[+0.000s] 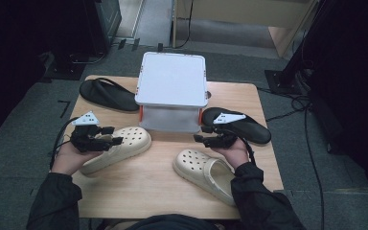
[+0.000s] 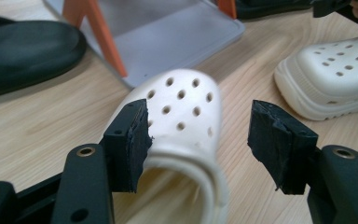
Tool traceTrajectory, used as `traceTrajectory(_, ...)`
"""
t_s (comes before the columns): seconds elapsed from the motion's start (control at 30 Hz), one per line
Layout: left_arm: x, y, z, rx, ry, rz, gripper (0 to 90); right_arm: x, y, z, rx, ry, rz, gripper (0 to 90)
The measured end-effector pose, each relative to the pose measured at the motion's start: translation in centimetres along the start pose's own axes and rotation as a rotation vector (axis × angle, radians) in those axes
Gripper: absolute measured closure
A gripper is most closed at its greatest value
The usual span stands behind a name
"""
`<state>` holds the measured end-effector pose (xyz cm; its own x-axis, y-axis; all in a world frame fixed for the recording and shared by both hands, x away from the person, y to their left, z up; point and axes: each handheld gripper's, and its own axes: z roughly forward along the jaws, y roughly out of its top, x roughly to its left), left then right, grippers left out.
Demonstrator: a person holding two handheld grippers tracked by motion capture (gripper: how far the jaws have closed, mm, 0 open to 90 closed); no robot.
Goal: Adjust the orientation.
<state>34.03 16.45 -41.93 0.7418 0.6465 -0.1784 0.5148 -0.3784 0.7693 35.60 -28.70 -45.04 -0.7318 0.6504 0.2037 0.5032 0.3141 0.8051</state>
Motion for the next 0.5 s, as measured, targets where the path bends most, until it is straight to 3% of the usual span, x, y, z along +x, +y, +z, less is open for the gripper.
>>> traceTrajectory(0.23,1.9,-1.2,-1.2,-0.014,0.034,-0.022,36.9,0.0,-0.1,0.0,0.008,0.002,0.006,43.8)
traceTrajectory(0.5,4.0,-2.6,-0.8,0.021,0.027,-0.024,37.3,0.1,-0.3,0.1,0.022,0.003,0.005,43.8)
